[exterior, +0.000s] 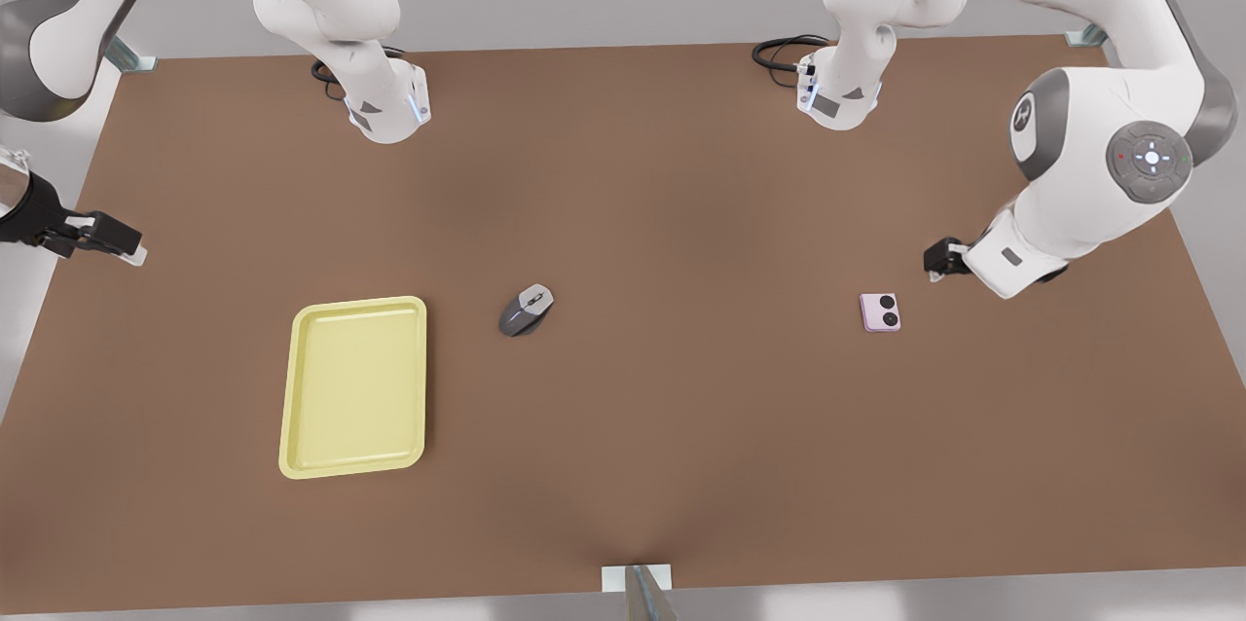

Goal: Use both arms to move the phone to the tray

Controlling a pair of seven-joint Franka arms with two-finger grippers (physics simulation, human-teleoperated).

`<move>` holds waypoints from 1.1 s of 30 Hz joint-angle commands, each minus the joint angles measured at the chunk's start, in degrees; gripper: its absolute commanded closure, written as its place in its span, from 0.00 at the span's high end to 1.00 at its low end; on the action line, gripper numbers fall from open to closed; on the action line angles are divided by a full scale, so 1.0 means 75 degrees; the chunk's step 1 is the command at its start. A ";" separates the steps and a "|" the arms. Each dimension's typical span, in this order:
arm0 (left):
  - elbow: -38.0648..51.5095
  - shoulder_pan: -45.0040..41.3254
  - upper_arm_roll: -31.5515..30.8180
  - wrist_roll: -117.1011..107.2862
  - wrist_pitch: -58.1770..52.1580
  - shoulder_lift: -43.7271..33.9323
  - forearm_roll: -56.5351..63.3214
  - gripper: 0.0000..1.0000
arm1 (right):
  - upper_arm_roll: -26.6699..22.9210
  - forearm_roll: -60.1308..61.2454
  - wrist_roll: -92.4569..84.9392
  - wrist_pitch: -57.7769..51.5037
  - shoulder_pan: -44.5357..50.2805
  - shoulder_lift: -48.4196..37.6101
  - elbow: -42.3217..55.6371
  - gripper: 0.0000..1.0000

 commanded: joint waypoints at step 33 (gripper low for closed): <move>-0.7168 -0.0062 0.0713 -0.1760 0.9283 0.0993 -0.0324 1.00 | -0.0003 0.0006 -0.0116 0.0068 -0.0011 -0.0009 0.0004 1.00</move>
